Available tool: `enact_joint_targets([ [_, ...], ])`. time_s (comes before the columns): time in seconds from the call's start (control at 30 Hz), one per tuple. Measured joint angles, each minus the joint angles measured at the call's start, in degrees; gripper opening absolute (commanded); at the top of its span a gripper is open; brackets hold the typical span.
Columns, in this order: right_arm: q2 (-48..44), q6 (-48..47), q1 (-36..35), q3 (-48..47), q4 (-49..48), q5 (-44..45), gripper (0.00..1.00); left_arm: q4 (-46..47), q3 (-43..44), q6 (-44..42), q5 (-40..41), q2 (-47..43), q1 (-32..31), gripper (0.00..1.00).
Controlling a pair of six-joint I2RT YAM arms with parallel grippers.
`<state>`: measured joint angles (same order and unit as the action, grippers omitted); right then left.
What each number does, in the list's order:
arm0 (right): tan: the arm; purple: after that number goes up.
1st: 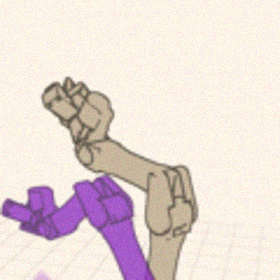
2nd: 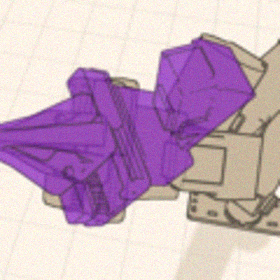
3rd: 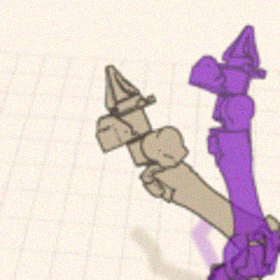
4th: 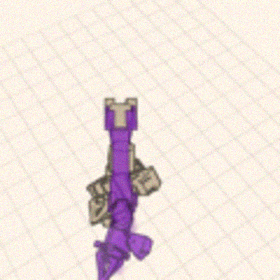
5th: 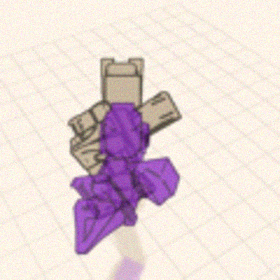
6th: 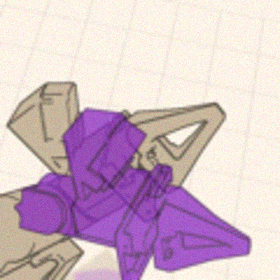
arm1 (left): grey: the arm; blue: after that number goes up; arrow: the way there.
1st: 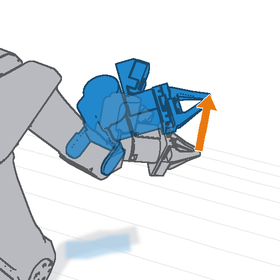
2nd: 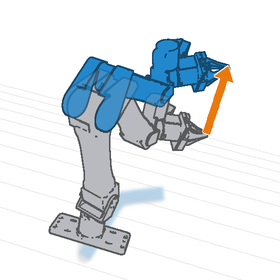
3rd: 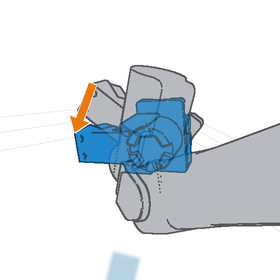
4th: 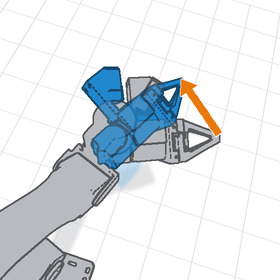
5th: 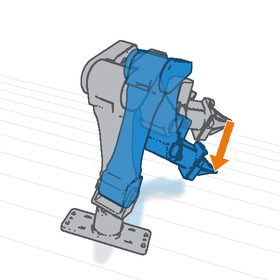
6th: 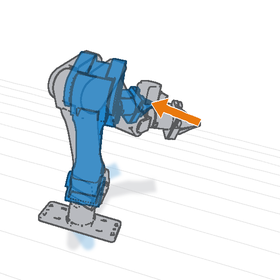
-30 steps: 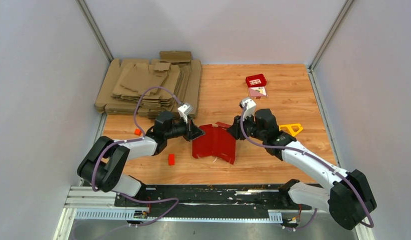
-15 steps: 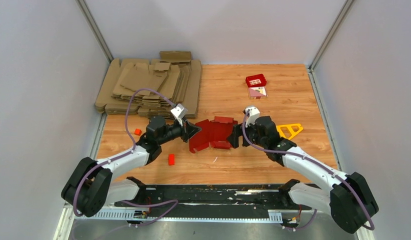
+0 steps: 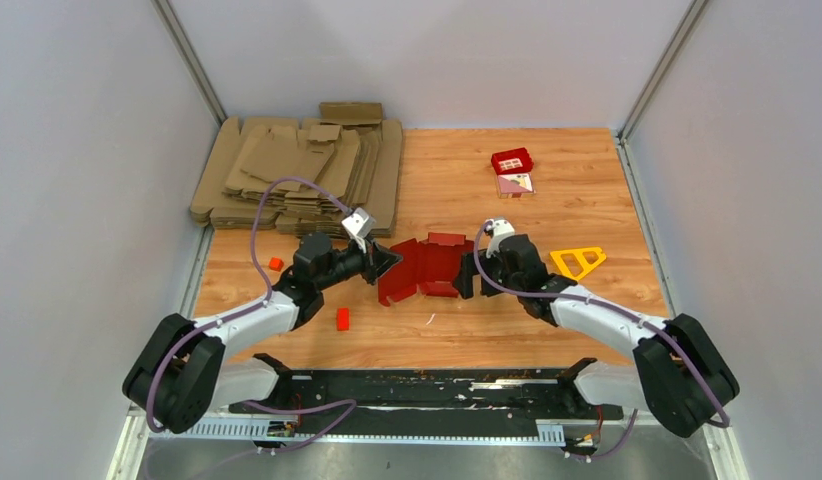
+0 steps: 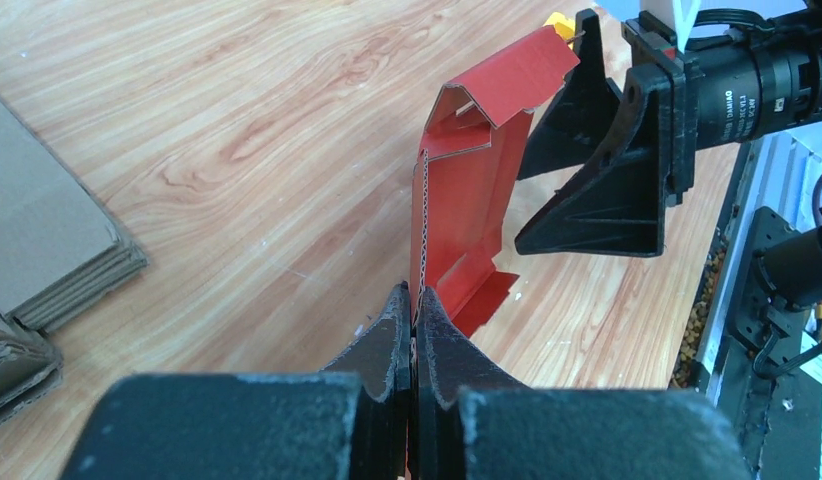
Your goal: Fold the paper box
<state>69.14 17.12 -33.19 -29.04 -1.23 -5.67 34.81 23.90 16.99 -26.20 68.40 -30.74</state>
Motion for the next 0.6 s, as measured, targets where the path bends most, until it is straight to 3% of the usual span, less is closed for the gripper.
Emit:
enact_joint_targets([
  [0.27, 4.6, 0.0, 0.0, 0.0, -0.8, -0.8, 0.83, -0.4, 0.0, 0.0, 0.0, 1.9, 0.0, 0.00],
  [0.6, 7.0, 1.3, 1.8, 0.1, -2.5, -4.9, 0.83, -0.4, 0.0, 0.1, 0.6, 2.7, -0.1, 0.00],
])
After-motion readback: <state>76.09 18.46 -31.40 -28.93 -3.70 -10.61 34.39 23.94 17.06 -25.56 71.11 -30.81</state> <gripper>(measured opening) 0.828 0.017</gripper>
